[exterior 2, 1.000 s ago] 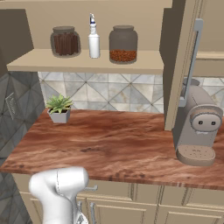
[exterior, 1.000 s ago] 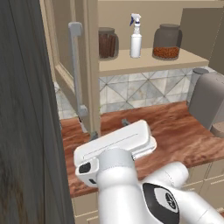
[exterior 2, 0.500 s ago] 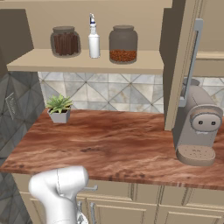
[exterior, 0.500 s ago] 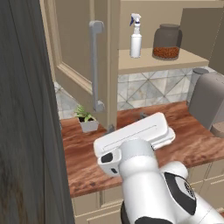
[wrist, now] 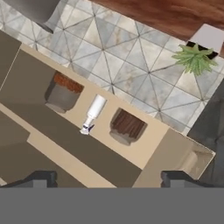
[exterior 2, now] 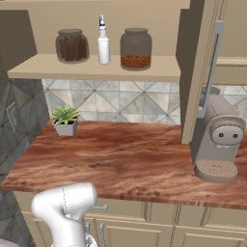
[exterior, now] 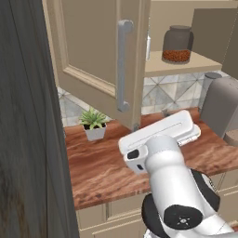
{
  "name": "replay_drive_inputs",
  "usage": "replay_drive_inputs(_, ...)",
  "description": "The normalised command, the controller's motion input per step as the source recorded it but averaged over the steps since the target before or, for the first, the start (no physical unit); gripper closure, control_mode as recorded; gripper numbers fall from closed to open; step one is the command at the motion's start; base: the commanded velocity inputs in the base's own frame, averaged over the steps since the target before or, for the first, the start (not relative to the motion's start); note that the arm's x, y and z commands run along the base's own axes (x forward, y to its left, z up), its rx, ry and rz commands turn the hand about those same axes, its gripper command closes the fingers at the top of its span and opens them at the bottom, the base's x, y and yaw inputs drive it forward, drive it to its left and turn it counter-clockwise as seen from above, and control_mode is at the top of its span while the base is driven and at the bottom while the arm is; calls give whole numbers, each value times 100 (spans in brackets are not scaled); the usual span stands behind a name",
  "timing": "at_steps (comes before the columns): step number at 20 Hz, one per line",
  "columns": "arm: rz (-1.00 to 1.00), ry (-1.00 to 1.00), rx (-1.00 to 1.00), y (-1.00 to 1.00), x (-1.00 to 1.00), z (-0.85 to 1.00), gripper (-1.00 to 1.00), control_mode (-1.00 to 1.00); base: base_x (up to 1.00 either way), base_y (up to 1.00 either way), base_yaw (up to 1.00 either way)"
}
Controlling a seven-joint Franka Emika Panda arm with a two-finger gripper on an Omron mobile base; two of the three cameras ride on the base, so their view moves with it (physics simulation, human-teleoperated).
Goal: Pick the jar and jar from the dining table and place them in the open cabinet. Close the cabinet after placing the objects.
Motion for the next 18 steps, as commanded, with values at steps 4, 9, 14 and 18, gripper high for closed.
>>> replay_drive_inputs(4, -7, 0, -2, -36, 66, 5, -100, -100, 0, 0, 0)
replay_drive_inputs(9, -7, 0, -2, -35, 67, 3, -100, -100, 0, 0, 0)
replay_drive_inputs(14, -7, 0, -3, -34, 66, 1, -100, -100, 0, 0, 0)
replay_drive_inputs(18, -7, 0, -6, -29, 68, 0, -100, -100, 0, 0, 0)
